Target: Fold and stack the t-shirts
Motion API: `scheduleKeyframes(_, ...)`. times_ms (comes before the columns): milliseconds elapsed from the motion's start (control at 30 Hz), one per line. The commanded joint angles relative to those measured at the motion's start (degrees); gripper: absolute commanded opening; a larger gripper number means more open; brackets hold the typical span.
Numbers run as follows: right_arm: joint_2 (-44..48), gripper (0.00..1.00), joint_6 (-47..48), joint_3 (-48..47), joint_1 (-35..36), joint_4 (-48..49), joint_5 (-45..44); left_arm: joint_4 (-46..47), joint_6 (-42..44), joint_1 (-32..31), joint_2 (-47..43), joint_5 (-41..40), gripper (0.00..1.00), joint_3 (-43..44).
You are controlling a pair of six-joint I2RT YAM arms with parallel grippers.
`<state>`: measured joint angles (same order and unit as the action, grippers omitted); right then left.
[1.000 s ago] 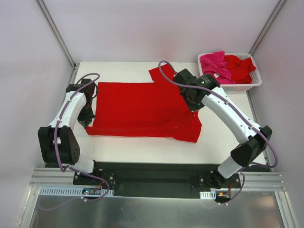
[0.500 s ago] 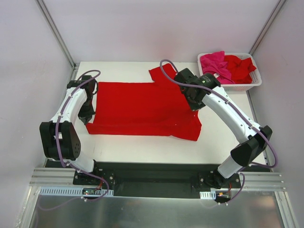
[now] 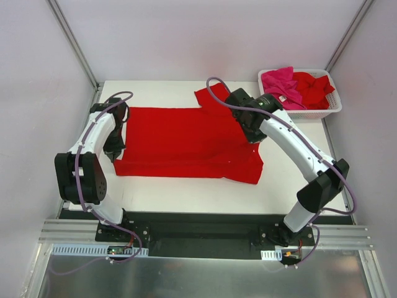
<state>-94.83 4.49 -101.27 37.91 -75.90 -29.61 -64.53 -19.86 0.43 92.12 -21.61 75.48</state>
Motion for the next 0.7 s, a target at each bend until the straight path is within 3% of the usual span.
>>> scheduleKeyframes(0,-1.1,0.01,-0.7,-2.2,-0.4,-13.7,-1.7,-0.3,1.6,-0.1,1.4,-1.2,0.00,2.9)
scheduleKeyframes(667,-6.5,0.01,0.0,-7.7,-1.8,-13.0,-3.4,-0.3,2.5,-0.3,7.1,-1.4,0.00,8.0)
